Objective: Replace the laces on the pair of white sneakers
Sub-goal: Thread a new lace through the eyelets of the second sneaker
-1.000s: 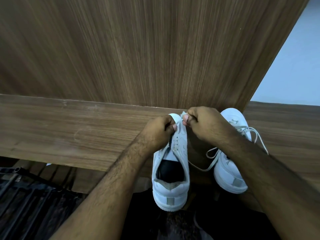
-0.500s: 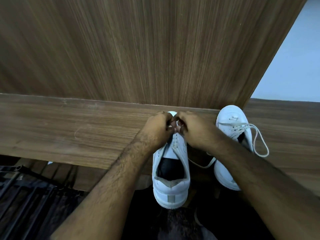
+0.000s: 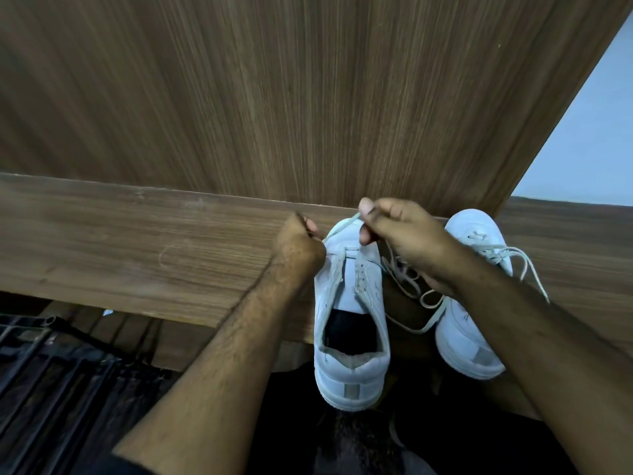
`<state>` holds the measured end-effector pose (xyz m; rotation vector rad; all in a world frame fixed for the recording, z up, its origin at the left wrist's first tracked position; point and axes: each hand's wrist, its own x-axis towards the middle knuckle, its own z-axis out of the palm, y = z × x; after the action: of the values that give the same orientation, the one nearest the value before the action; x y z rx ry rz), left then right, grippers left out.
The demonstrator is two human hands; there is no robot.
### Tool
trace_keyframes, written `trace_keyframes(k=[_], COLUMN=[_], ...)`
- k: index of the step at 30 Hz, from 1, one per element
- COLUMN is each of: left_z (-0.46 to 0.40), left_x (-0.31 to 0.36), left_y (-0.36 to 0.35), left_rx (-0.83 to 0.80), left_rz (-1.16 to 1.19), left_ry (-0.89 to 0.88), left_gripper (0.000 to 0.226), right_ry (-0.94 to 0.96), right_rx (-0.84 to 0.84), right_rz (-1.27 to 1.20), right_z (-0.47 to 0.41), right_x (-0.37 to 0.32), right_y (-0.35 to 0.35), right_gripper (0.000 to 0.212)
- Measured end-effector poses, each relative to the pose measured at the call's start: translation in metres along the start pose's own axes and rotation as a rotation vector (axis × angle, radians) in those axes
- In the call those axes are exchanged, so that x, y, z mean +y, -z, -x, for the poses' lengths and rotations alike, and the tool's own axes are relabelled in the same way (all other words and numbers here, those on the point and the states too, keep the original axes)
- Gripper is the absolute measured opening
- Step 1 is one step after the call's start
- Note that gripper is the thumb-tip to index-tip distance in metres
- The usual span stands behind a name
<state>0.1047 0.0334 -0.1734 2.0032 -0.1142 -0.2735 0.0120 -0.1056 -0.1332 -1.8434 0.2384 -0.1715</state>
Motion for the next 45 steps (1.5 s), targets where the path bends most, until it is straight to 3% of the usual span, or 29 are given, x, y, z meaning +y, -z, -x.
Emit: trace_keyframes(k=[2,4,5,6,8,10,11,14,18,21,23,27,29,32,36,38,40,45], left_z=[0.001,0.005,0.006,0.009,0.019,0.028,0.029,0.016,-0.010,0.000,0.009,0.027,0.030,0.018,0.009,0.013,0.019,0.036], left_x=[-0.002,0.004,0.009,0.015,0.026,0.035,0.035,0.027,0.008,0.007,0.013,0.028,0.032,0.023,0.017,0.018,0.022,0.034], left_y=[0.002,0.004,0.006,0.006,0.006,0.006,0.005,0.010,0.034,0.041,0.033,0.015,0.010,0.015,0.034,0.035,0.029,0.010], left_rx=[0.046,0.072,0.068,0.030,-0.206,-0.392,-0.400,-0.180,0.269,0.295,0.204,-0.309,-0.413,-0.210,0.150,0.166,0.052,-0.469], left_rz=[-0.206,-0.379,-0.360,-0.249,0.072,0.163,0.156,0.190,0.079,-0.282,-0.402,-0.014,0.072,0.013,-0.243,-0.415,-0.422,0.115], left_ry=[-0.040,-0.126,-0.191,-0.247,-0.271,-0.277,-0.295,-0.279,-0.090,-0.021,-0.091,-0.337,-0.374,-0.322,-0.140,-0.109,-0.151,-0.335], left_gripper=[0.026,0.014,0.003,0.012,0.040,0.062,0.060,0.046,0.051,0.032,0.030,0.053,0.054,0.051,0.047,0.044,0.042,0.049], right_ry=[0.013,0.040,0.060,0.081,0.104,0.111,0.112,0.098,0.031,-0.004,0.027,0.093,0.070,-0.011,-0.039,-0.001,0.049,0.105], right_rx=[-0.007,0.051,0.101,0.139,0.148,0.137,0.152,0.220,0.282,0.279,0.236,0.056,0.032,0.117,0.265,0.270,0.243,0.072], right_rz=[-0.209,-0.187,-0.070,0.054,0.163,0.193,0.203,0.260,0.629,0.629,0.486,0.149,0.058,-0.005,0.093,0.165,0.273,0.124], right_z=[0.003,0.004,0.004,0.005,0.006,0.006,0.006,0.005,0.014,0.015,0.014,0.019,0.021,0.020,0.018,0.018,0.018,0.019], right_x=[-0.011,-0.013,-0.011,-0.009,-0.006,-0.005,-0.005,-0.006,0.001,0.008,0.004,-0.015,-0.017,-0.012,-0.005,-0.004,-0.004,-0.010], right_y=[0.004,0.007,0.006,0.005,0.001,-0.001,0.000,0.013,0.036,0.038,0.029,0.004,0.004,0.014,0.028,0.028,0.025,0.009], right_gripper=[0.038,0.038,0.038,0.036,0.030,0.028,0.027,0.025,0.024,0.024,0.021,0.011,0.011,0.011,0.014,0.014,0.012,0.011])
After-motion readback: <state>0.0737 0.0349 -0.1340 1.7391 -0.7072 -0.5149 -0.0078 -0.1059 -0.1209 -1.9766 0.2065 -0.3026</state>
